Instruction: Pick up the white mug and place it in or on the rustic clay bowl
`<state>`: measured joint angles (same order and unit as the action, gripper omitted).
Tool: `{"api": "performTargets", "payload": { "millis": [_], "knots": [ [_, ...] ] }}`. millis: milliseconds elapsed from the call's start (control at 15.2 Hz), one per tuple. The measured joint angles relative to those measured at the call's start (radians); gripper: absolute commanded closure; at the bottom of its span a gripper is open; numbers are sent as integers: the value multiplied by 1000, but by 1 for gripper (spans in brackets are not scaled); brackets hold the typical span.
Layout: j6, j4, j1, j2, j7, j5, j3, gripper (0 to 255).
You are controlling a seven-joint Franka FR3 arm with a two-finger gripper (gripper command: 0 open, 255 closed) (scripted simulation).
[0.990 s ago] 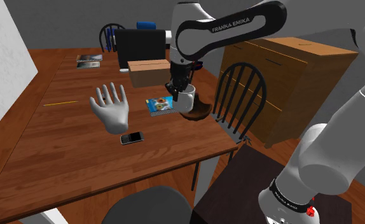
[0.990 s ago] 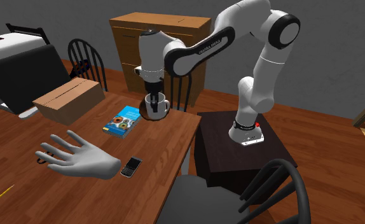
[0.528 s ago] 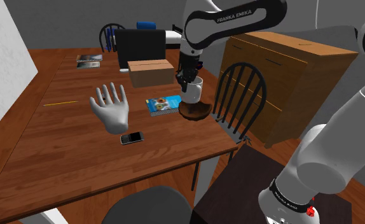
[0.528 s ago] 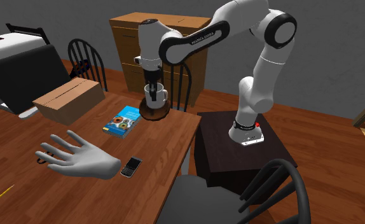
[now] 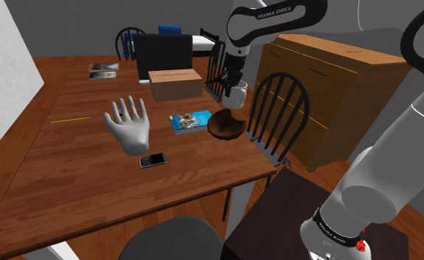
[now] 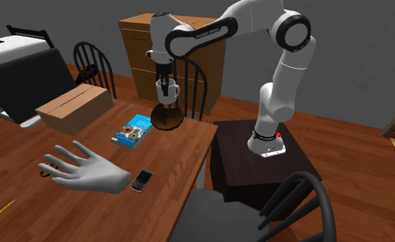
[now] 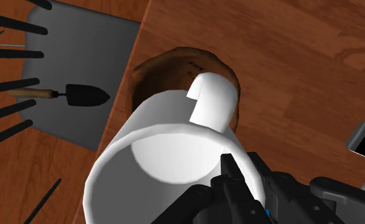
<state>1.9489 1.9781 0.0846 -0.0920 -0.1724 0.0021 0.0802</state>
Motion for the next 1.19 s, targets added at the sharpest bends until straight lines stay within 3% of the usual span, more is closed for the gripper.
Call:
{"api": "performTargets", "payload": {
  "millis": [1188],
  "knots": [
    [216, 152, 7, 64, -23, 7, 10, 255]
  ]
}}
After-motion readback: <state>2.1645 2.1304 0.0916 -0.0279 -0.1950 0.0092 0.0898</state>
